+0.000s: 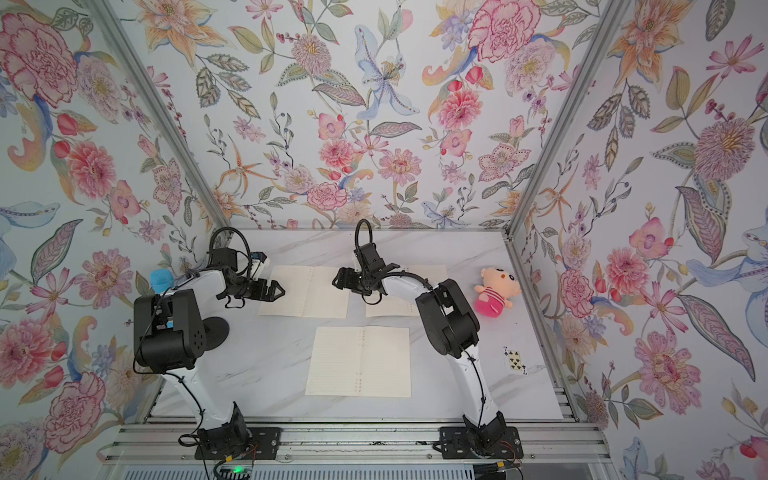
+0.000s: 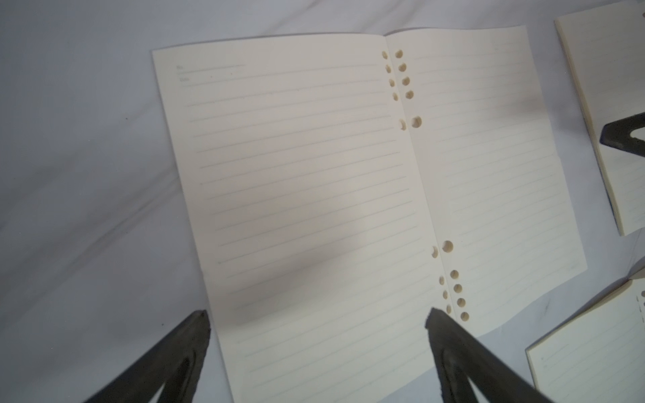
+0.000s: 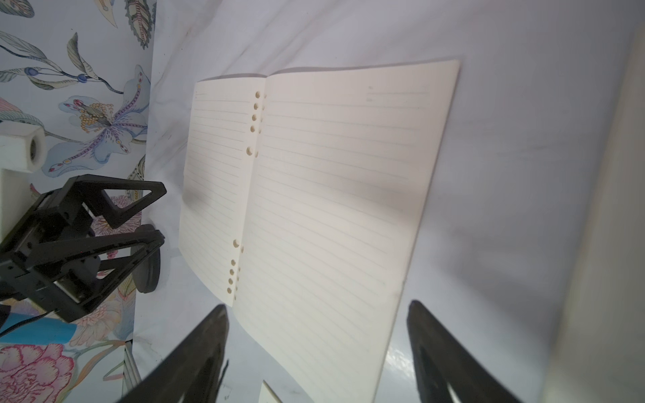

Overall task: Close the notebook
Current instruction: Close the notebook at the center of the board.

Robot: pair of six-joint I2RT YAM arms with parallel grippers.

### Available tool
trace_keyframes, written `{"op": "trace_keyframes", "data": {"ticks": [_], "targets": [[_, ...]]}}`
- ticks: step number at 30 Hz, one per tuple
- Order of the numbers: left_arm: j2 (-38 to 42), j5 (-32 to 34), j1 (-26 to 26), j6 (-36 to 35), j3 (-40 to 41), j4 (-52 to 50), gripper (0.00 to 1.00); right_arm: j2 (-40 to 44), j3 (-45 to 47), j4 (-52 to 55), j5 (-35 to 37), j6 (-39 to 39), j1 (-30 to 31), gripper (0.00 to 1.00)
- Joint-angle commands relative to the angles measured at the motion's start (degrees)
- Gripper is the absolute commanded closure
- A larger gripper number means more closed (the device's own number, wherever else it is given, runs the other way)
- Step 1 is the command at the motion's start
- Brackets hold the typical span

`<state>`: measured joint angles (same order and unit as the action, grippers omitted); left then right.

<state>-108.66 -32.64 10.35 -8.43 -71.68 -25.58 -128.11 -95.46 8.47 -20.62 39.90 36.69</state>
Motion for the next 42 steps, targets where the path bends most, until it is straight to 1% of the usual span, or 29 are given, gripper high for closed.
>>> {"op": "trace_keyframes", "data": {"ticks": [1,6,7,10,16,21,32,42], "targets": [[-1.1,-0.7,0.5,-2.3,-1.2,-2.8,0.00,-0.7,-1.3,2.0,0.4,0.4,0.1,0.20],[-2.6,0.0,0.8,-2.6,-1.3,-2.6,0.00,-1.6,-1.4,2.9,0.7,0.3,0.1,0.20],[-2.9,0.1,0.9,-2.5,-1.4,-2.5,0.00,-1.7,-1.4,3.1,0.8,0.3,1.3,0.20],[-3.6,1.0,1.1,-2.3,-1.4,-1.7,0.00,-1.9,-1.3,3.4,1.0,0.2,1.8,0.20],[-2.9,3.1,1.8,-1.4,-1.7,-0.3,0.00,-2.1,-1.1,3.9,1.5,0.0,2.0,0.20],[-2.4,3.0,2.1,-1.2,-2.4,-0.8,0.00,-2.2,-0.7,4.3,2.5,0.1,1.9,0.20],[-6.8,-2.3,1.9,-2.9,-3.7,-5.9,0.00,-3.5,-1.4,5.2,2.5,0.1,1.7,0.19],[-7.2,-4.5,0.9,-3.4,-3.0,-9.1,0.00,-4.4,-1.7,5.9,2.4,0.2,2.1,0.19]]}}
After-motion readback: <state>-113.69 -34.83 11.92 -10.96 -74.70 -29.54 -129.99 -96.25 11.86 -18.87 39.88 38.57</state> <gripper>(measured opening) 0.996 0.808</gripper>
